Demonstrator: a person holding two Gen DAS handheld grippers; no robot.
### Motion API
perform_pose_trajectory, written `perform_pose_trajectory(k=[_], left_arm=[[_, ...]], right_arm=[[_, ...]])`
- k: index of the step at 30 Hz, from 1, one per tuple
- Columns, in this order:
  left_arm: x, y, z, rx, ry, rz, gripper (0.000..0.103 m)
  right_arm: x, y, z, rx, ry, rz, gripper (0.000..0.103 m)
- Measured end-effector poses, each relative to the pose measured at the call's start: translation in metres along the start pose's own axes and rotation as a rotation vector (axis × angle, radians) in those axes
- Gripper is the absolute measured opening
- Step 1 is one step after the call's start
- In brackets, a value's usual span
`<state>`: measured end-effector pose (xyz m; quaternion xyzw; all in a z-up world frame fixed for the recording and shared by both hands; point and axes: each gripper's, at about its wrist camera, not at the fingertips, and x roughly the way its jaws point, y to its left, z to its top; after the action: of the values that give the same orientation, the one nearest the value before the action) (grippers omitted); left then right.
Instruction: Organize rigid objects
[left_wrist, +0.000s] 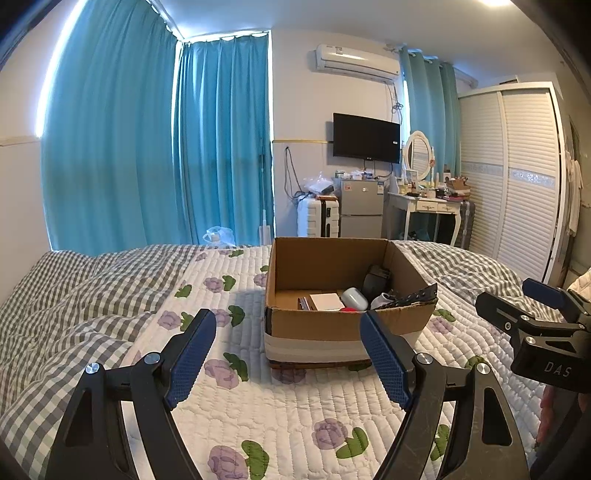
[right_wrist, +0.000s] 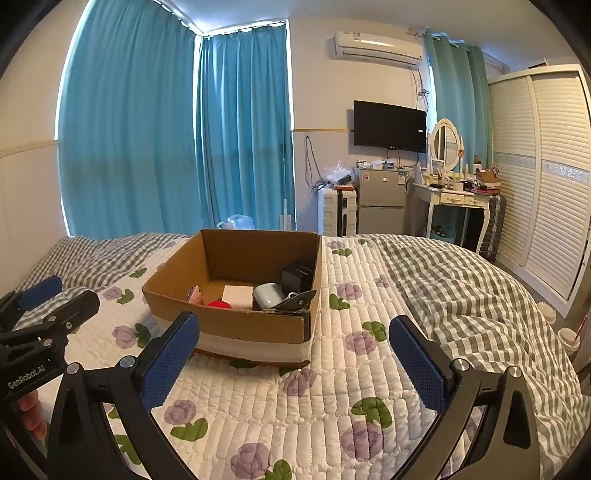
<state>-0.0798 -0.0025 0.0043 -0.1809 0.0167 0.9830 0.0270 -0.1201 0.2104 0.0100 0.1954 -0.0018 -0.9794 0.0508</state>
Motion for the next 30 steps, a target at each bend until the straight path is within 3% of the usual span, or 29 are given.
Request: perform_pose_trajectory(k=[30], left_arm=[[-0.0007, 0.0021, -0.0015, -0.012, 0.009, 0.01, 0.083]], right_arm=[[0.004, 0.0011, -0.0036, -0.019, 0.016, -0.011, 0.103]])
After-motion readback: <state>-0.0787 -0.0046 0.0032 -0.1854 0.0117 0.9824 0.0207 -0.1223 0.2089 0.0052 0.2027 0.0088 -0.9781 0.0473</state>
